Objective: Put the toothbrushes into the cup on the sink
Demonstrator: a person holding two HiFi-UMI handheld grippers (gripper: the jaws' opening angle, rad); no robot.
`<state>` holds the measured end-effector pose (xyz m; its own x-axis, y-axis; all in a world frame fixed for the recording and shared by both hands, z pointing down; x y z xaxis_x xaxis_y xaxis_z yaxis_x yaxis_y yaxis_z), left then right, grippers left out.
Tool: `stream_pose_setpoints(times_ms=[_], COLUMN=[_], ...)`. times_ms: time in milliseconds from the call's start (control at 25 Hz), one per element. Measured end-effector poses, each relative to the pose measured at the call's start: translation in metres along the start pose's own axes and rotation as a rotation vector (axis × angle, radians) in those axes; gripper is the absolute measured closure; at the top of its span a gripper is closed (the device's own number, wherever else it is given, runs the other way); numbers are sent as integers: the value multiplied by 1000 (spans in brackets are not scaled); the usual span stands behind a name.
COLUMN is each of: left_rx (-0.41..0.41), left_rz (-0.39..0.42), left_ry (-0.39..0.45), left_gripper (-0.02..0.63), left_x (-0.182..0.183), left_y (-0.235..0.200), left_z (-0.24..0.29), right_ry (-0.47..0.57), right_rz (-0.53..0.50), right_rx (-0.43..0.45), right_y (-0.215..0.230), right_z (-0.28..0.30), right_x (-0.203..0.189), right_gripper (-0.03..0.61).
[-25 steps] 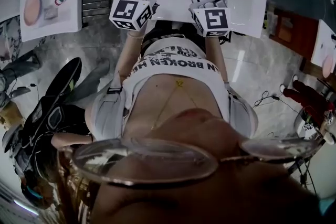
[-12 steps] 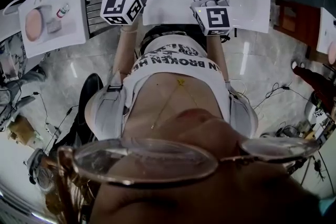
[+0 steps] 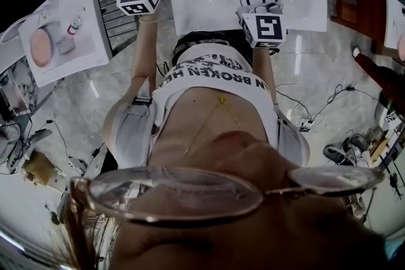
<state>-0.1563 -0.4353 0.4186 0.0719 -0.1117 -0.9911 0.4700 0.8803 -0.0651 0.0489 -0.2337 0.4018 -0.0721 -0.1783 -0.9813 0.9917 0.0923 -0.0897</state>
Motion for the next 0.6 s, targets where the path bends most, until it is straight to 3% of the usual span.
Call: stream_pose_setpoints(times_ms=[280, 600], left_rx=[-23, 4], left_rz=[-24, -42], left_ry=[-11, -101], left_gripper=[540, 539], left_x=[-46, -101], left_y=[-23, -35], left_z=[42, 63], right_ry=[-32, -58], right_rz=[2, 9], right_rx=[-27, -48], right_y=[7, 11], right_z=[10, 11], right_x=[-5, -11], right_gripper=[525, 525])
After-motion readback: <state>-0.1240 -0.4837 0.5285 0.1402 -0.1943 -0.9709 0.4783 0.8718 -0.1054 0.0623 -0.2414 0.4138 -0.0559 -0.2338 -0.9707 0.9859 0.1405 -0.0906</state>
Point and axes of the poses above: the fingertips, and each gripper's own axes: z forward along the fingers, y to its right, x out of its top, the point moved 10 cm from there along -z, backward along the fingers, and after that the axes turned 7 degrees about -x, right-handed, at the moved point
